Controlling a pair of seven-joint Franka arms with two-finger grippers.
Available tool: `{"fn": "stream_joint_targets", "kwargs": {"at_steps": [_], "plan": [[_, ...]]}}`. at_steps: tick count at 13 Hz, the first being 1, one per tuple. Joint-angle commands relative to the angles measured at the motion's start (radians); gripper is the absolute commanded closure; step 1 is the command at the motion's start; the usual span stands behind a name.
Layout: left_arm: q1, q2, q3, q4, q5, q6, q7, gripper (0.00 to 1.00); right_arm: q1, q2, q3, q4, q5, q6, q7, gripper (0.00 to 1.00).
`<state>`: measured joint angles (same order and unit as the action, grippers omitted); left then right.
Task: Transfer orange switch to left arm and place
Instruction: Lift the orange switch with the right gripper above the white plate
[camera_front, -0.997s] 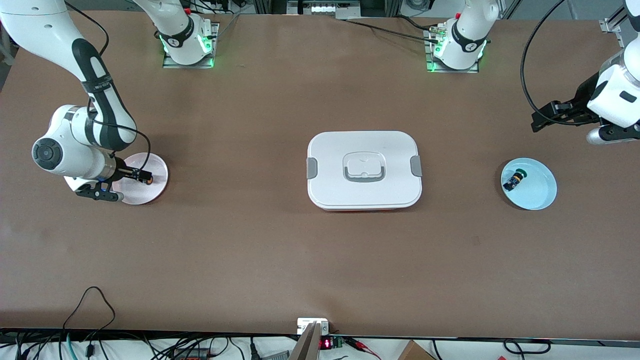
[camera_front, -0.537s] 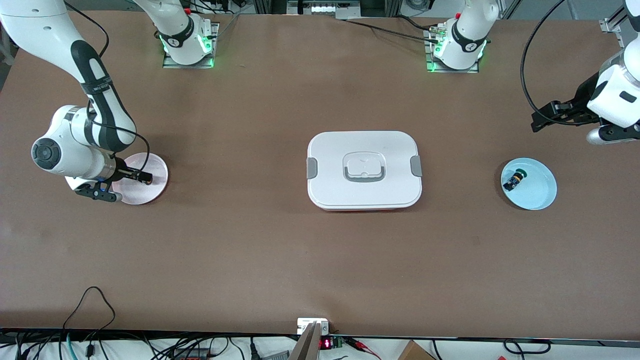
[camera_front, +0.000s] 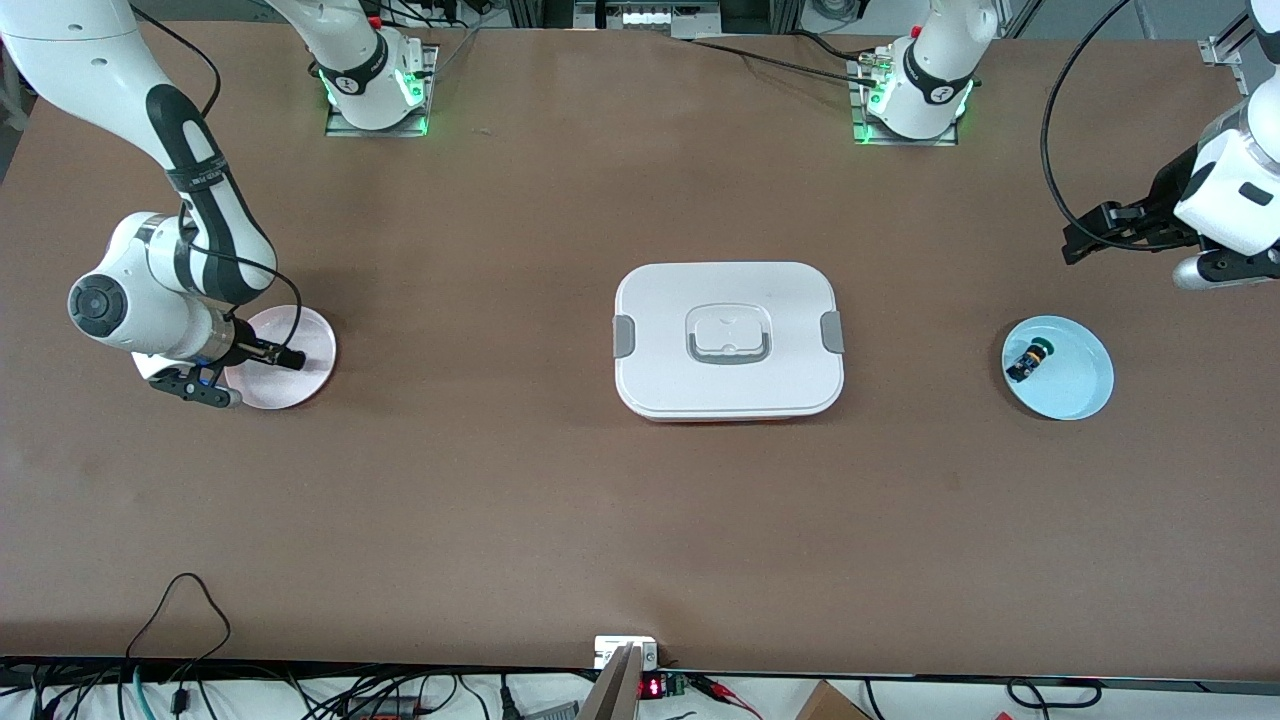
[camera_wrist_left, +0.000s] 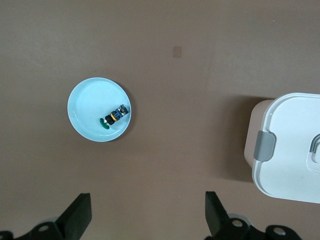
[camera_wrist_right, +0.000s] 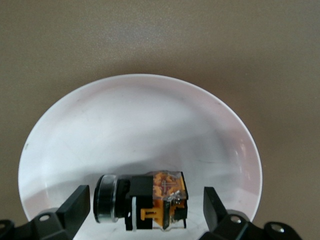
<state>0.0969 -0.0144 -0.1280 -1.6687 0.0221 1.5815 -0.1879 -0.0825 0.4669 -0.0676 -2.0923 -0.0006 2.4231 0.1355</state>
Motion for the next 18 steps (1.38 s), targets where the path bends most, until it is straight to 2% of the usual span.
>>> {"fn": "stream_joint_targets", "kwargs": {"at_steps": [1, 4, 5, 6, 7, 9, 10, 15, 18], "plan": [[0.007, 0.013, -0.002, 0.027, -0.021, -0.021, 0.007, 0.00, 0.001, -0.002, 0.003, -0.050, 0.016, 0.074, 0.015, 0.00], [0.007, 0.013, -0.002, 0.027, -0.021, -0.021, 0.007, 0.00, 0.001, -0.007, 0.003, -0.069, 0.016, 0.096, 0.013, 0.00], [0.007, 0.016, -0.002, 0.027, -0.021, -0.021, 0.007, 0.00, 0.001, -0.008, 0.003, -0.069, 0.014, 0.091, 0.010, 0.11], [0.007, 0.016, -0.002, 0.027, -0.021, -0.021, 0.007, 0.00, 0.003, -0.011, 0.003, -0.069, 0.014, 0.085, -0.003, 0.47], [0.007, 0.016, -0.002, 0.027, -0.021, -0.021, 0.007, 0.00, 0.004, -0.016, 0.003, -0.064, 0.014, 0.077, -0.002, 0.75], [0.007, 0.016, -0.002, 0.027, -0.021, -0.021, 0.007, 0.00, 0.016, -0.043, 0.005, -0.054, 0.014, 0.032, -0.002, 0.92], [0.007, 0.016, -0.002, 0.027, -0.021, -0.021, 0.007, 0.00, 0.030, -0.050, 0.005, -0.035, 0.016, -0.002, 0.003, 0.97], [0.007, 0.016, -0.002, 0.027, -0.021, -0.021, 0.007, 0.00, 0.043, -0.094, 0.009, 0.028, 0.019, -0.173, -0.077, 0.98], [0.007, 0.017, -0.001, 0.032, -0.021, -0.027, 0.015, 0.00, 0.098, -0.131, 0.011, 0.156, 0.025, -0.327, -0.093, 1.00]]}}
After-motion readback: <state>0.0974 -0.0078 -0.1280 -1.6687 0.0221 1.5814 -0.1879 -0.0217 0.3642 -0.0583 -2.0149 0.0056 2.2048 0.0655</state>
